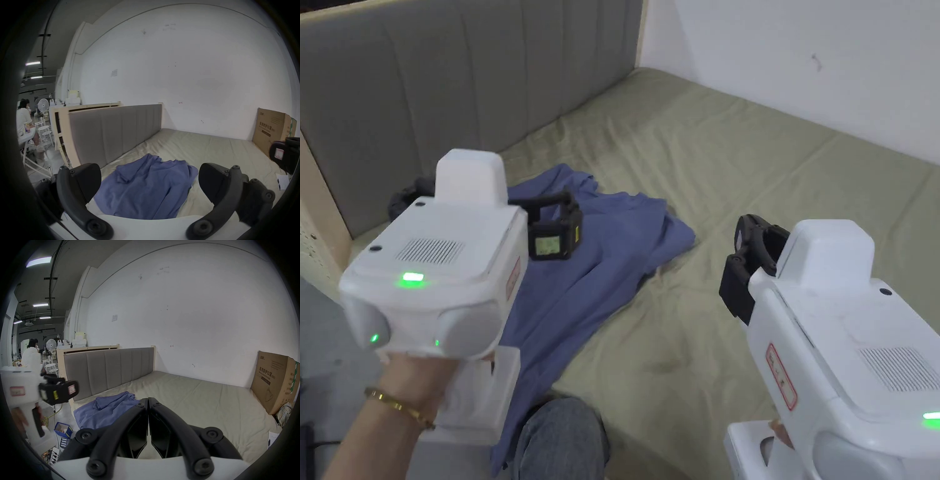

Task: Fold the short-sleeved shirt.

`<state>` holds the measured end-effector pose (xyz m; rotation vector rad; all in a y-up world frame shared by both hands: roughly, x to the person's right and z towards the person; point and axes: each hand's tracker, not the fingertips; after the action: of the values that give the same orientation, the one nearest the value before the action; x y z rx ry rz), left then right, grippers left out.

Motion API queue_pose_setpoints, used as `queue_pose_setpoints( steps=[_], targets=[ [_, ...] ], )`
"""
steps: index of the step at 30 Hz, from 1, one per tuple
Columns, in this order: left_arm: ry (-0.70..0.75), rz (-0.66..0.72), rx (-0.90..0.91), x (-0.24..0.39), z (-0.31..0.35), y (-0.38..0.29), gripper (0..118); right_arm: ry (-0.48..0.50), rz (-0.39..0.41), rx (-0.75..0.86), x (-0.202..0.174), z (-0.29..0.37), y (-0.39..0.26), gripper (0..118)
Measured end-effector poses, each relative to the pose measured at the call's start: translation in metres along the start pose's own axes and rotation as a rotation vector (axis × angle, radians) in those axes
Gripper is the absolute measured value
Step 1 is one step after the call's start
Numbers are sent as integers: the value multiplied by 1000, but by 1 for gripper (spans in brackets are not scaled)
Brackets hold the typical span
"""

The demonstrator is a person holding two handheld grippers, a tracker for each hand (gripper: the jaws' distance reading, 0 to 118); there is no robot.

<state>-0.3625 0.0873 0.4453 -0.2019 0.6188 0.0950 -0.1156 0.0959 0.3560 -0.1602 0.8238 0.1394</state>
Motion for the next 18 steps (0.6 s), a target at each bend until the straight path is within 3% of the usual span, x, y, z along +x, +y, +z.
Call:
queue_pose_setpoints(
  steps=[7, 11, 16, 18],
  targets=[
    [-142, -25, -296, 20, -158, 10, 118, -23, -4, -57, 17, -27, -9, 0],
    [-161, -2, -610, 38, -268, -17, 118, -60, -32, -98, 33, -45, -23, 0],
    [-146, -166, -798, 69, -349, -74, 118, -112, -42, -180, 55, -66, -48, 0],
    [-120, -212, -865, 77, -371, -93, 112, -125, -51, -214, 64, -72, -58, 0]
  ],
)
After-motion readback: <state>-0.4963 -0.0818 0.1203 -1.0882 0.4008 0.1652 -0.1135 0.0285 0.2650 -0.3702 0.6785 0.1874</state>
